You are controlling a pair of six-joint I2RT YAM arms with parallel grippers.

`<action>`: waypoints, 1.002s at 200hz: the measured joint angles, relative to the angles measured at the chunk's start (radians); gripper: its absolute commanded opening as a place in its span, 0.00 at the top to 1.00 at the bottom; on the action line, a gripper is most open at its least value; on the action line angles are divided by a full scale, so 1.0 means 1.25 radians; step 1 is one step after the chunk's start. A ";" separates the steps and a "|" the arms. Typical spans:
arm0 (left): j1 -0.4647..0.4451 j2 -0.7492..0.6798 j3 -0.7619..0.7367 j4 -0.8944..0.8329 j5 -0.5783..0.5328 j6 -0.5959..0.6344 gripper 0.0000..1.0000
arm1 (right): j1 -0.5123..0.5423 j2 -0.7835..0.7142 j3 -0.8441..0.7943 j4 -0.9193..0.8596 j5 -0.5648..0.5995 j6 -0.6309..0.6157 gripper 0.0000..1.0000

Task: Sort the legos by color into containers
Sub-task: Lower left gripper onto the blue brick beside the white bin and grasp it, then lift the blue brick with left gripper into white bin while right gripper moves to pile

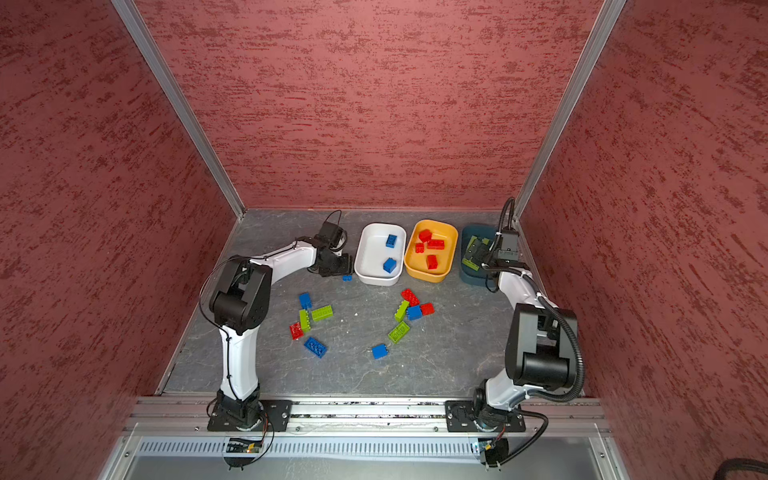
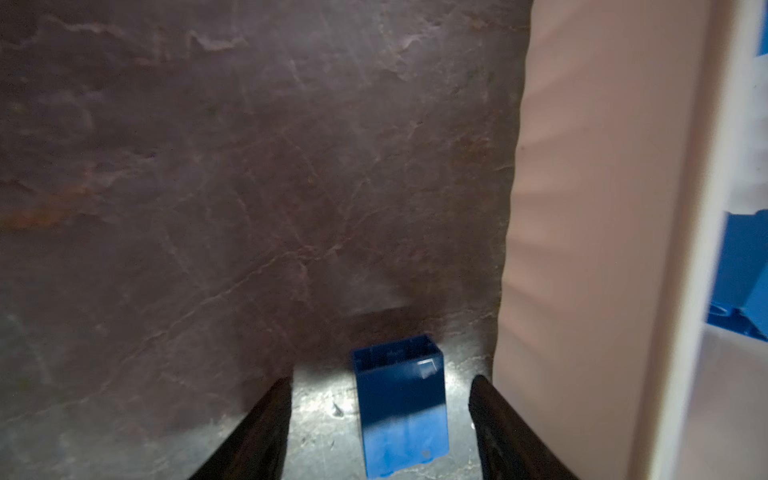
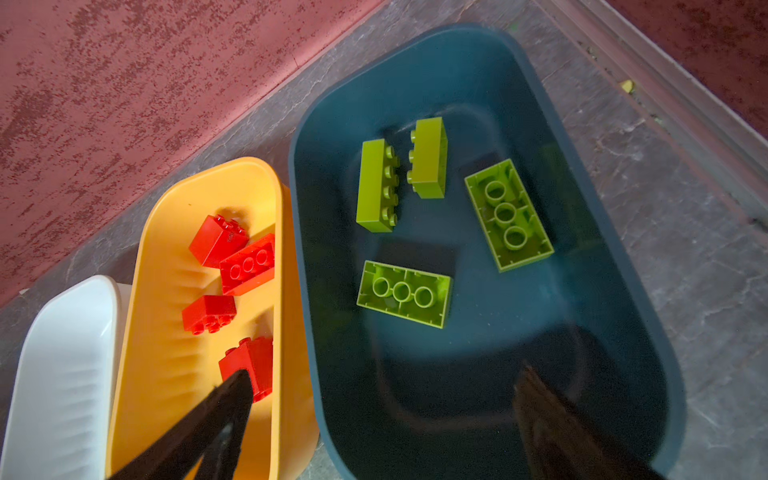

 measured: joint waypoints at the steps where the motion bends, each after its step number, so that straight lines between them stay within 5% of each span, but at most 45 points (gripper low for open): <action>1: 0.000 0.001 0.001 0.000 -0.001 0.000 0.31 | 0.000 0.000 0.000 0.000 -0.001 0.000 0.01; 84: -0.018 0.012 0.003 -0.016 -0.116 0.007 0.55 | 0.015 -0.052 0.000 -0.015 -0.066 -0.004 0.01; 139: -0.003 -0.049 -0.104 0.059 -0.142 0.020 0.70 | 0.139 -0.123 -0.040 -0.017 -0.090 0.026 0.01; 200: 0.005 -0.186 -0.206 0.116 -0.161 -0.002 0.74 | 0.225 -0.181 -0.122 -0.017 -0.094 0.087 0.01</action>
